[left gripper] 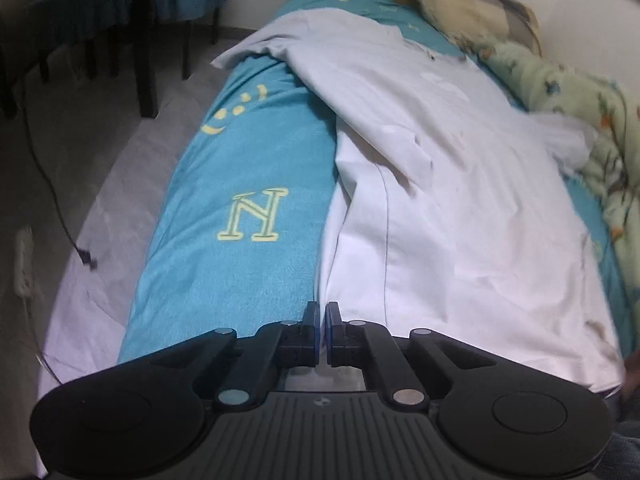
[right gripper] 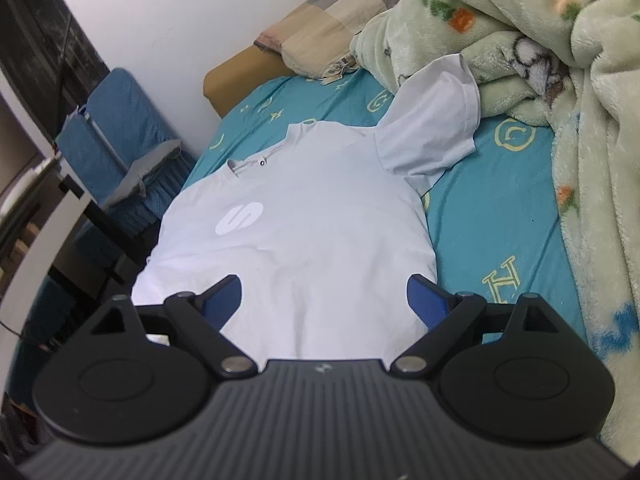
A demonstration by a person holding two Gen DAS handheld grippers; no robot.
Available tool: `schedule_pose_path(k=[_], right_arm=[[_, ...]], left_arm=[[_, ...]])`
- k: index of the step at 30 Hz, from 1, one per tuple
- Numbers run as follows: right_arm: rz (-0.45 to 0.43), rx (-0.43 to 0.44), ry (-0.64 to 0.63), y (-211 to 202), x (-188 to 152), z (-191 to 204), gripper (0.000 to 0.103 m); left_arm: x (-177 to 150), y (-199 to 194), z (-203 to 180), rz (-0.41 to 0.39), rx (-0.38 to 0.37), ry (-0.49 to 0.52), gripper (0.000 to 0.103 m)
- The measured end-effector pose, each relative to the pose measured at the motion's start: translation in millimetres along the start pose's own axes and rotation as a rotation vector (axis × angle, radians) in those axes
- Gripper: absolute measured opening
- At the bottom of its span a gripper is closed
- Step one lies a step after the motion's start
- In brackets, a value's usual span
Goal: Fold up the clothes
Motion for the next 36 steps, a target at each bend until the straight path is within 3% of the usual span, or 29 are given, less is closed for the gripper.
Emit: schedule_pose_path(k=[5, 7, 11, 14, 17, 21, 23, 25, 30, 32, 33, 36], right_arm=[[0.005, -0.028, -0.049, 4.5, -2.6, 3.5, 0.091], [0.009, -0.036, -0.055, 6.7, -3.0, 3.7, 0.091], [0.014, -0.04, -0.067, 8.5, -3.9, 6.5, 0.091], [0.011, -0.045, -0.082, 6.6, -5.6, 8.4, 0.091], [0.012, -0.053, -0.077, 7.4, -5.5, 7.0, 0.091], [0.011, -0.055, -0.073, 8.9, -4.7, 6.8, 0.091], [0.017, -0.056, -0.076, 10.6, -5.9, 7.0, 0.091], [0.025, -0.051, -0.077, 12.8, -7.1, 6.7, 0.091], [0.038, -0.059, -0.063, 15.2, -9.4, 3.4, 0.091], [0.039, -0.064, -0.062, 15.9, -9.1, 2.8, 0.091], [0.039, -0.067, -0.063, 16.1, -8.8, 2.6, 0.091], [0.044, -0.075, -0.071, 18.6, -9.1, 3.1, 0.091]], left_arm=[[-13.7, -38.1, 30.3, -0.03, -0.115, -0.186, 0.001], [-23.9, -39.7, 49.6, -0.013, -0.086, -0.24, 0.001], [-41.9, -21.0, 79.7, 0.041, 0.045, -0.28, 0.0], [-36.0, -25.4, 81.6, 0.001, 0.013, -0.284, 0.001], [-21.4, -32.4, 70.5, -0.037, -0.029, -0.242, 0.022], [-0.1, -43.0, 34.0, -0.112, -0.045, -0.116, 0.065], [6.4, -40.7, 13.3, -0.129, -0.064, -0.037, 0.07], [11.3, -30.5, -5.4, -0.118, -0.062, 0.033, 0.071], [9.3, 16.5, -33.4, -0.026, 0.025, 0.2, 0.07], [9.4, 32.1, -36.8, 0.001, 0.061, 0.244, 0.063], [10.4, 34.5, -37.0, 0.004, 0.065, 0.25, 0.055], [12.4, 38.0, -35.5, 0.015, 0.06, 0.254, 0.009]])
Point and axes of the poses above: each gripper's, at about its wrist camera, not at the fingertips, and y roughly the way its jaws point, z to its left, x to its top, the point moved 10 cm from there along y, roughly the way its jaws point, and after that the axes turned 8 degrees about z, right-handed, at the moved point
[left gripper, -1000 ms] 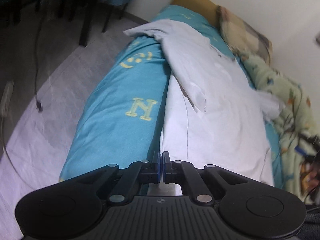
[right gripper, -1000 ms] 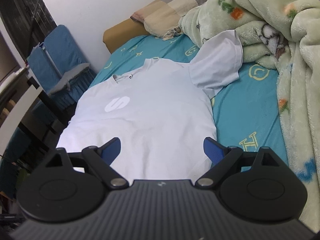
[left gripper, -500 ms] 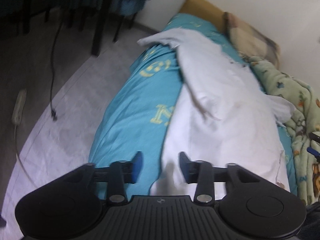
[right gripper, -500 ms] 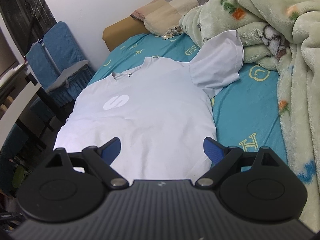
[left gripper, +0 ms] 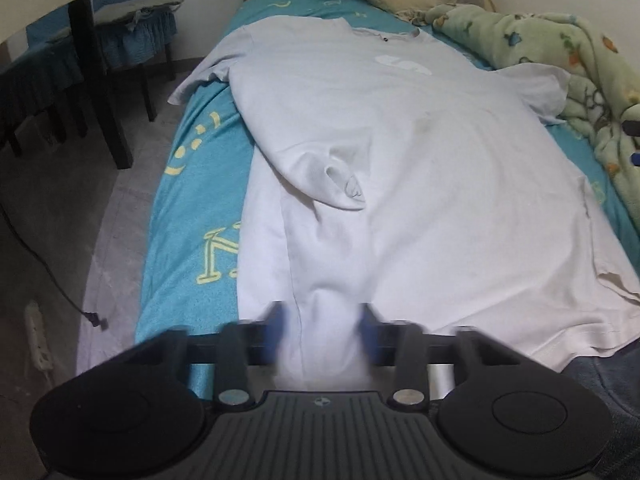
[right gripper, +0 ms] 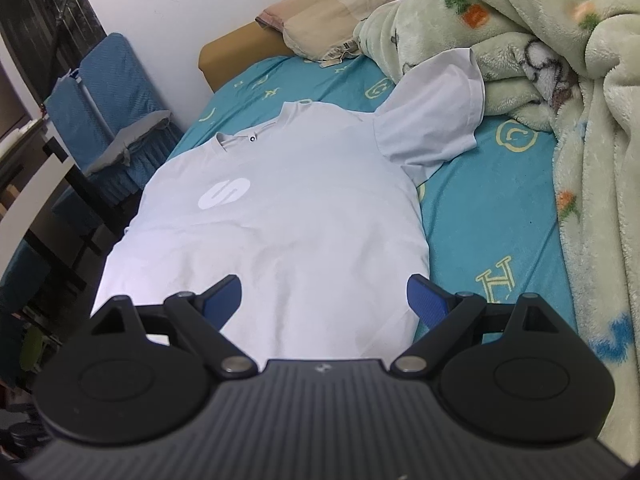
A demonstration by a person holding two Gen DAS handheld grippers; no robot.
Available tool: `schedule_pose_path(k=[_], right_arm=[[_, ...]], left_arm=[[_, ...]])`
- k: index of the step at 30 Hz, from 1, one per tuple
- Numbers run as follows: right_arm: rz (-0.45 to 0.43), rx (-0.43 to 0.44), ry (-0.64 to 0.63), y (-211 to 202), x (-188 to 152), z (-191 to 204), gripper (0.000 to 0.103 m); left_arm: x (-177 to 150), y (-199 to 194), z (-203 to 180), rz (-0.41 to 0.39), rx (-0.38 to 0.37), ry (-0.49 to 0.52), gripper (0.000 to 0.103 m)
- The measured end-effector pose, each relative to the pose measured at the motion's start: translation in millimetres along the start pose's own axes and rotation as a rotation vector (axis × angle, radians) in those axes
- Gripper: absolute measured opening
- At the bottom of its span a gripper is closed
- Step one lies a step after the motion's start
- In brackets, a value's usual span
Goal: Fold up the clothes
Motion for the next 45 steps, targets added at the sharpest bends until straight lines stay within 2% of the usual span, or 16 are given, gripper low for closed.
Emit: schedule_pose_path(k=[6, 9, 12, 14, 15, 17, 19, 22, 24, 26, 28, 33, 37, 39, 43, 45], right_arm=[[0.011, -0.005, -0.02, 6.1, 0.0, 4.0, 0.091], [0.019, -0.012, -0.033, 9.4, -1.1, 5.7, 0.091], [0.023, -0.007, -0.041, 10.3, -1.2, 8.5, 0.091], [0.02, -0.007, -0.048, 8.9, -1.7, 10.2, 0.091], [0.018, -0.007, -0.051, 8.0, -2.0, 10.6, 0.091], [0.016, -0.008, -0.052, 6.9, -2.6, 11.0, 0.091], [0.016, -0.007, -0.05, 6.9, -3.0, 10.7, 0.091], [0.012, -0.005, -0.049, 7.1, -3.2, 9.6, 0.091], [0.009, -0.003, -0.049, 7.2, -3.3, 8.8, 0.091], [0.006, -0.002, -0.049, 7.4, -3.4, 8.1, 0.091], [0.008, 0.001, -0.037, 9.1, -3.7, 5.5, 0.091], [0.022, 0.03, -0.006, 15.9, -4.4, 7.1, 0.091], [0.027, 0.011, -0.036, 19.6, -7.0, 8.6, 0.091], [0.034, 0.03, -0.042, 21.9, -9.5, 10.4, 0.091], [0.069, 0.1, -0.075, 26.4, -18.1, 23.7, 0.089], [0.104, 0.122, -0.104, 29.3, -26.6, 31.8, 0.076]], left_arm=[[-8.2, -36.7, 26.8, -0.031, -0.154, -0.198, 0.003], [-12.8, -37.1, 44.6, -0.017, -0.125, -0.257, 0.003], [-24.3, -18.0, 64.8, 0.055, -0.022, -0.267, 0.002], [-21.8, -16.5, 70.3, 0.04, -0.035, -0.281, 0.004], [-18.0, -18.5, 72.3, 0.026, -0.038, -0.287, 0.008], [-3.9, -28.5, 72.6, -0.014, -0.014, -0.262, 0.025], [14.3, -40.1, 70.6, -0.055, 0.02, -0.226, 0.061], [53.4, -61.3, 67.7, -0.109, 0.098, -0.181, 0.075], [85.6, -76.8, 60.7, -0.129, 0.134, -0.152, 0.077], [121.1, -94.6, 46.9, -0.177, 0.188, -0.073, 0.077], [151.7, -113.3, 27.5, -0.218, 0.243, -0.007, 0.082], [195.1, -132.4, -45.2, -0.284, 0.146, 0.05, 0.082], [196.8, -117.3, -107.0, -0.299, 0.083, 0.048, 0.085], [193.4, -109.0, -136.1, -0.31, 0.048, 0.039, 0.088], [161.8, -71.0, -177.8, -0.305, -0.096, -0.029, 0.097], [147.9, -46.3, -188.1, -0.275, -0.109, -0.008, 0.097]])
Point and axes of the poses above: each gripper's, at about its wrist camera, not at the fingertips, and y roughly the way its jaws point, z to its left, x to its top, the point moved 10 cm from there along y, roughly the way its jaws point, and after that the axes turned 8 degrees about z, right-handed, at the moved point
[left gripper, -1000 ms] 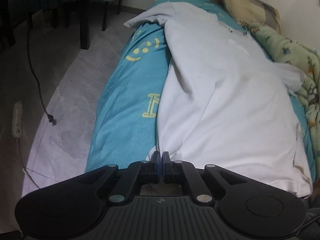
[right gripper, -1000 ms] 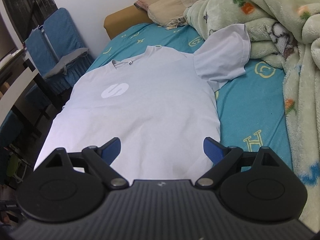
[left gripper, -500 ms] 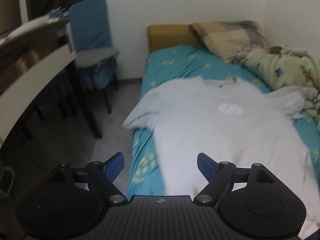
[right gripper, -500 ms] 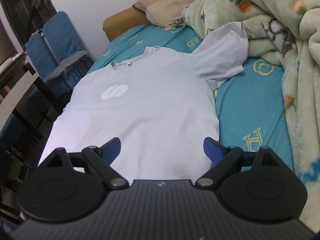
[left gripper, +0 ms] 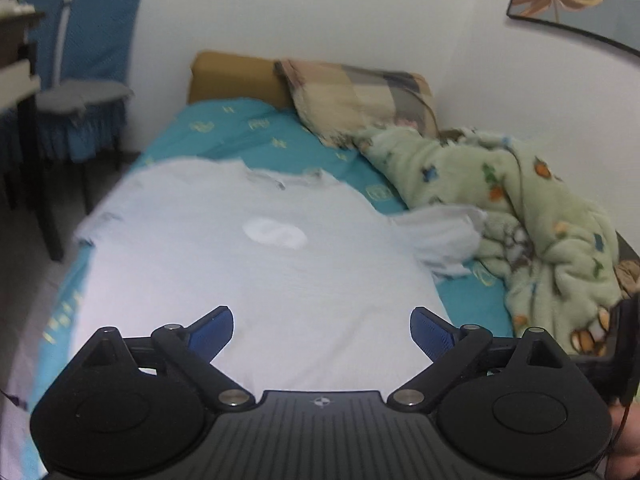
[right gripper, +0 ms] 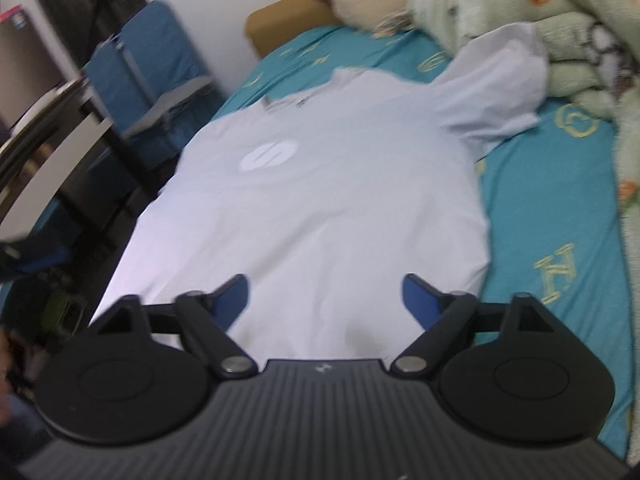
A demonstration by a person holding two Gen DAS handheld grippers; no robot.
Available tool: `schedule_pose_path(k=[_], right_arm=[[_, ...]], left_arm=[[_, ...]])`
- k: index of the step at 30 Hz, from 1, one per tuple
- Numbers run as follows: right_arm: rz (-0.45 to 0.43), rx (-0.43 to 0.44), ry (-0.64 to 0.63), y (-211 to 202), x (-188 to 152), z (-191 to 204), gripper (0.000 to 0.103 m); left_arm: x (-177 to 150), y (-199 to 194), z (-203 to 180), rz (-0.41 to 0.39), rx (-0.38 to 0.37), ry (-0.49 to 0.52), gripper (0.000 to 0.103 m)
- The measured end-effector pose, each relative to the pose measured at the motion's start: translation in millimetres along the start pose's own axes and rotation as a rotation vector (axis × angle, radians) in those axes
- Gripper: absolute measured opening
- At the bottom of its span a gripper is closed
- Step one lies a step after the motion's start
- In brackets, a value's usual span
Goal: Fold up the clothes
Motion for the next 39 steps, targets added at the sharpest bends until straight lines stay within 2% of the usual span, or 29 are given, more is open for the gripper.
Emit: schedule_pose_path(k=[3, 4, 6, 11, 15, 17, 18, 19, 20, 21, 23, 28, 31, 35, 37, 38, 39], right_arm=[[0.061, 0.025, -0.047, 7.1, -12.3, 13.2, 0.075], [0.084, 0.029, -0.057, 8.4, -17.3, 18.3, 0.075], [0.129, 0.036, -0.075, 10.6, -27.2, 28.4, 0.075], [0.277, -0.03, -0.171, 10.2, -65.4, 56.9, 0.074], [0.412, -0.096, -0.265, 23.3, -93.8, 79.3, 0.074], [0.456, -0.137, -0.274, 33.2, -104.5, 84.0, 0.072], [0.476, -0.169, -0.266, 37.9, -109.1, 82.8, 0.055], [0.478, -0.197, -0.253, 38.6, -109.3, 79.4, 0.044], [0.479, -0.225, -0.238, 38.9, -109.0, 75.8, 0.024], [0.479, -0.252, -0.224, 39.1, -108.8, 72.3, 0.011], [0.449, -0.289, -0.163, 26.6, -101.6, 63.3, 0.007], [0.306, -0.399, -0.03, -47.3, -77.5, 36.7, 0.006], [0.258, -0.451, 0.018, -88.6, -80.6, 22.5, 0.006], [0.235, -0.459, 0.133, -116.6, -94.8, 6.2, 0.009], [0.211, -0.402, 0.151, -124.5, -93.5, 10.7, 0.011], [0.199, -0.373, 0.158, -128.4, -92.7, 13.2, 0.02], [0.182, -0.345, 0.166, -130.3, -89.5, 16.4, 0.044]], left_arm=[[-23.7, 21.3, 9.4, 0.051, 0.081, 0.083, 0.097], [-26.4, 25.6, 16.5, 0.062, 0.099, 0.081, 0.096], [-26.0, 31.3, 33.3, 0.072, 0.11, 0.037, 0.096], [-13.7, 28.1, 73.3, 0.053, 0.1, -0.062, 0.096], [-9.7, 22.9, 87.2, 0.038, 0.098, -0.077, 0.096], [-11.8, 22.5, 93.1, 0.044, 0.107, -0.082, 0.096], [-13.0, 22.3, 96.0, 0.048, 0.112, -0.085, 0.096], [-14.3, 22.5, 98.9, 0.051, 0.118, -0.087, 0.096], [-15.3, 22.6, 101.7, 0.053, 0.123, -0.087, 0.096], [-16.7, 22.0, 103.3, 0.053, 0.129, -0.087, 0.096], [-19.7, 20.1, 105.8, 0.054, 0.139, -0.081, 0.096], [-25.3, 11.0, 110.8, 0.045, 0.149, -0.109, 0.096], [-27.4, 5.3, 107.9, 0.04, 0.134, -0.119, 0.096], [-31.5, -2.6, 96.4, 0.029, 0.138, -0.087, 0.096], [-34.6, -6.9, 90.7, 0.022, 0.144, -0.066, 0.096], [-35.7, -9.7, 88.1, 0.015, 0.146, -0.057, 0.096], [-36.2, -12.7, 85.6, 0.007, 0.147, -0.05, 0.096]])
Point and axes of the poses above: each gripper's, at about its wrist camera, not at the fingertips, and y roughly the way its jaws point, z to its left, x to its top, the point moved 10 cm from there along y, roughly the way its jaws point, and after that the axes turned 8 degrees about z, right-handed, at the moved point
